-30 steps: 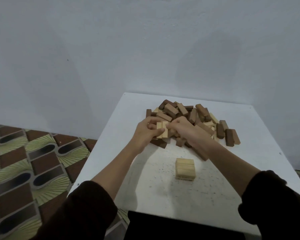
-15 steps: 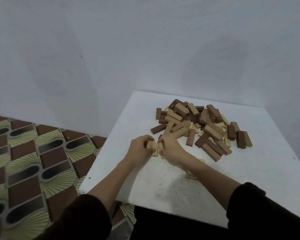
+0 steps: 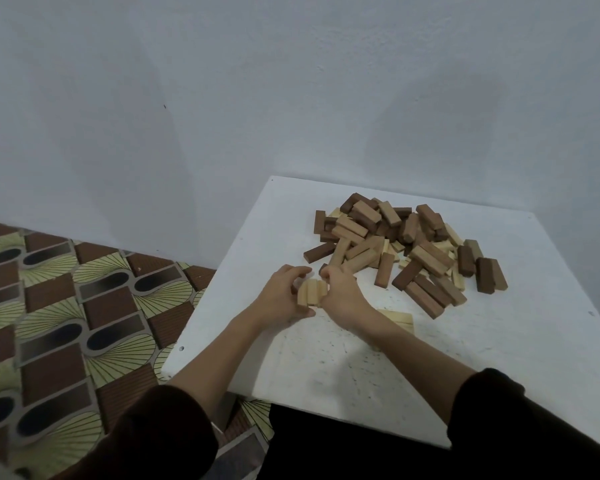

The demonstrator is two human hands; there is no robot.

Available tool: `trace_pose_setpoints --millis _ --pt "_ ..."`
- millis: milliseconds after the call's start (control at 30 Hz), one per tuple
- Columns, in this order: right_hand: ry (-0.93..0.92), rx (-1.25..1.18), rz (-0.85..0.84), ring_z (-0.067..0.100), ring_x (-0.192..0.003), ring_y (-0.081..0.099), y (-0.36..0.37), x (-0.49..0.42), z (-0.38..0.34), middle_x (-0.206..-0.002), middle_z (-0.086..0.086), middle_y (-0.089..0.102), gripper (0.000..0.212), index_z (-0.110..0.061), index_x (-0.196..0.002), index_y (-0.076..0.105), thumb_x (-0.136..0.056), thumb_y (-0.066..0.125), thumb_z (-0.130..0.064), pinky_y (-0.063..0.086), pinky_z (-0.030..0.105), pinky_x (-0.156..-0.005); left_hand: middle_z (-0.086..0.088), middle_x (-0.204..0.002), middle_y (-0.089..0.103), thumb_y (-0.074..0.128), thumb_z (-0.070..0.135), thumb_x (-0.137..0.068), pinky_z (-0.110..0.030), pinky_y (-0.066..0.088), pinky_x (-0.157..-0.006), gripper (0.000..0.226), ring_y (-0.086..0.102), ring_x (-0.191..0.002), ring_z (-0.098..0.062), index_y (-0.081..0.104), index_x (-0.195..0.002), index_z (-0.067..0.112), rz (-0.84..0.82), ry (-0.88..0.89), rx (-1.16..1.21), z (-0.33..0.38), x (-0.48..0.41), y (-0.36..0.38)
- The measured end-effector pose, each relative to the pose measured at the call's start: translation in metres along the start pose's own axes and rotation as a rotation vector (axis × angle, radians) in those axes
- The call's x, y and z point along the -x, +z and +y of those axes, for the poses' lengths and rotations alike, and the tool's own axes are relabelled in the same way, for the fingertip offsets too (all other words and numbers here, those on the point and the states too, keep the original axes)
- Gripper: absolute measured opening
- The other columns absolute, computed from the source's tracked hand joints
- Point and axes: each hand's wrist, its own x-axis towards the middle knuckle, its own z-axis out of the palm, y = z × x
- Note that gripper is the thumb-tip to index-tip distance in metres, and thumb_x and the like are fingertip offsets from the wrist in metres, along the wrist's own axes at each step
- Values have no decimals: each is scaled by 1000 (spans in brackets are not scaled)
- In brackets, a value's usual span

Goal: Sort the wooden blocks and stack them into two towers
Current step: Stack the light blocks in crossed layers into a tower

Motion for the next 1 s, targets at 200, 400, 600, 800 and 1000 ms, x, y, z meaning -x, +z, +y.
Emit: trace_pose_setpoints --millis 200,400,600,800,1000 --pt "-79 27 -108 27 -126 35 -6 7 -2 -137 10 38 73 -10 -137 37 -74 72 -1 33 39 -104 -3 -111 54 83 0 -62 -6 36 -67 72 46 -74 2 52 -127 9 33 78 26 -3 1 3" --pt "-89 -53 -75 29 -110 45 2 6 3 -121 8 50 67 -13 -133 43 -74 75 -10 46 47 -91 2 -108 54 84 4 -62 -5 37 -66 73 48 -73 3 51 -127 12 7 89 63 -7 3 3" --pt "-105 -41 -73 27 -110 46 2 6 4 -120 6 51 66 -15 -135 41 -77 73 -14 48 46 -88 1 -110 54 85 6 -63 -7 38 -67 77 47 -74 -4 48 -130 13 -25 105 60 -11 3 1" --pt "-122 -3 -108 27 -112 46 -1 5 3 -124 7 50 76 -13 -138 38 -73 77 -14 47 45 -91 2 -108 55 84 6 -63 -9 39 -64 76 46 -72 -7 47 -130 15 -18 96 77 -12 4 0" --pt "-153 44 -127 27 -109 48 -2 3 1 -121 7 52 77 -13 -137 40 -70 80 -17 47 45 -89 4 -106 57 86 6 -61 -11 40 -65 76 48 -70 -6 50 -127 14 -10 63 97 -12 4 0"
